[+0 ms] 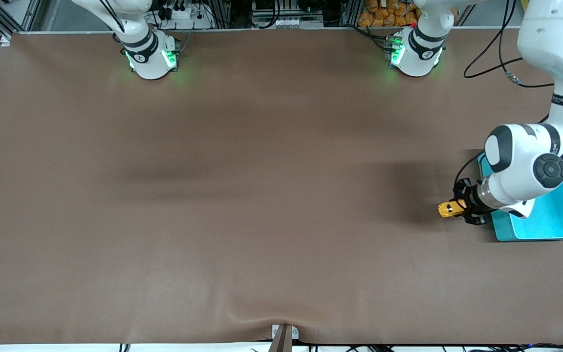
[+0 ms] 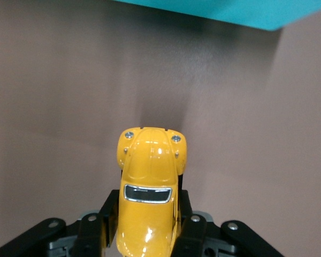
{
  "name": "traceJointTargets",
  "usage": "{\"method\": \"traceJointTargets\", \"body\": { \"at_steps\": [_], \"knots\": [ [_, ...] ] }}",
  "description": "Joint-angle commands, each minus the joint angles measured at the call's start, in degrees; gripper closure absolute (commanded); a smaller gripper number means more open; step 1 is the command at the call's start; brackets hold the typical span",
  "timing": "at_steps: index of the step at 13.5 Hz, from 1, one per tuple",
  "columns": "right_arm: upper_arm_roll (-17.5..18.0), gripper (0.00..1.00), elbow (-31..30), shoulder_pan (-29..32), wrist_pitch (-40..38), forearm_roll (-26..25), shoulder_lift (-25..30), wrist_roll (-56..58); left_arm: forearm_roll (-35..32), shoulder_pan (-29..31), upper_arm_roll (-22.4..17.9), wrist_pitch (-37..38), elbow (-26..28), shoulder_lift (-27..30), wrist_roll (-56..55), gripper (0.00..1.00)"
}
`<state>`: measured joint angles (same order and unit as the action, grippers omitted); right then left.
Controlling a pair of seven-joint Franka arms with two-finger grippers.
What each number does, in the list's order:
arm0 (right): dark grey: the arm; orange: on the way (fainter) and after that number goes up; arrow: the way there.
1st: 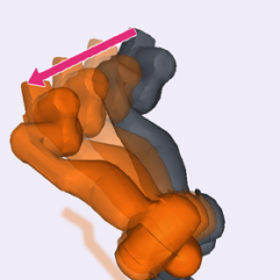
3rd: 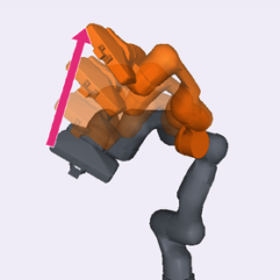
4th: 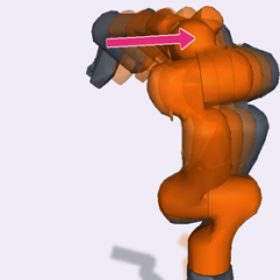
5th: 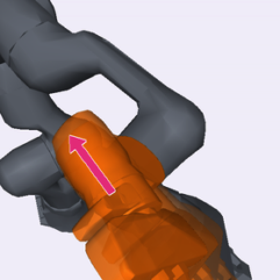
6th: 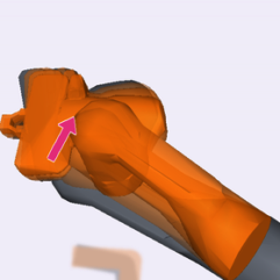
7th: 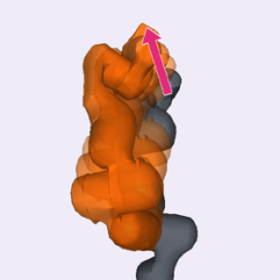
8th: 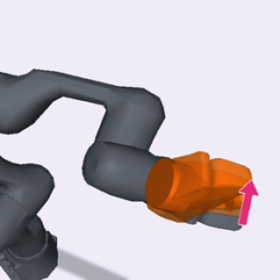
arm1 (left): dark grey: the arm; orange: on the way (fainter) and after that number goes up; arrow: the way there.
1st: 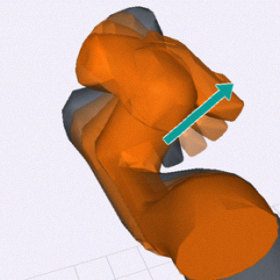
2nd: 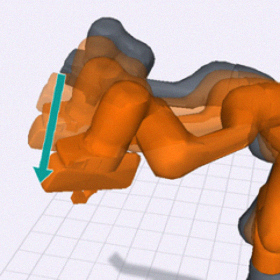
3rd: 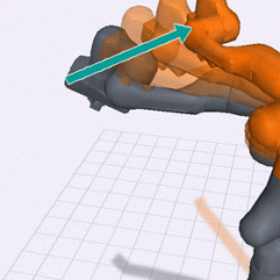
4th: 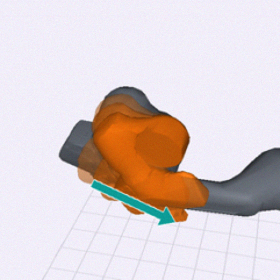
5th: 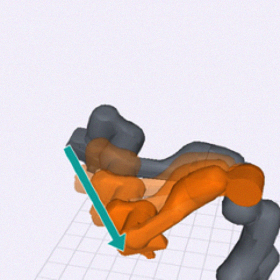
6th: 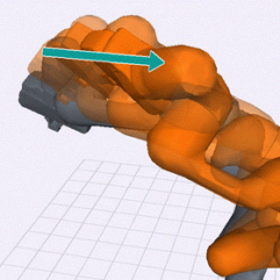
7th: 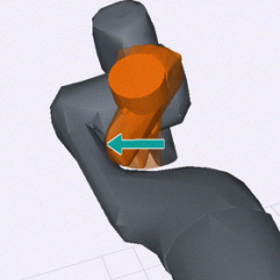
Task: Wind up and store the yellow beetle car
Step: 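Lift the car with the left gripper and lower it into the bin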
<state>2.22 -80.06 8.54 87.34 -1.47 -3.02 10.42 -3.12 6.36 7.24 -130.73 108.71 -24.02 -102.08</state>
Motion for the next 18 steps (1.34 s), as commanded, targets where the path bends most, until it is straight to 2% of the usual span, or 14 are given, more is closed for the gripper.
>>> {"method": "traceJointTargets", "body": {
  "at_steps": [1,5,10,14,18],
  "knots": [
    [0.24,0.0,-2.99,0.07,0.81,-0.46,2.93,-1.01,-4.51,-0.12,-0.3,4.94,1.86,4.76,4.94,1.0],
    [0.24,0.0,-3.09,0.42,0.73,-0.55,3.46,-1.1,-4.88,0.76,-1.0,9.34,1.07,8.63,18.1,1.0],
    [0.24,0.0,-3.79,-1.42,0.37,-0.64,3.37,-1.71,-5.05,6.54,-1.0,9.79,0.02,10.4,35.77,1.0],
    [0.67,0.0,-3.79,-1.33,0.46,-0.55,3.28,-1.63,-5.32,11.73,-0.92,8.13,-0.08,10.05,50.71,1.0],
    [0.76,0.0,-3.52,-0.46,0.46,-0.29,3.28,-0.75,-5.23,17.27,-0.83,2.15,-0.08,8.29,65.29,1.0]
  ]
}}
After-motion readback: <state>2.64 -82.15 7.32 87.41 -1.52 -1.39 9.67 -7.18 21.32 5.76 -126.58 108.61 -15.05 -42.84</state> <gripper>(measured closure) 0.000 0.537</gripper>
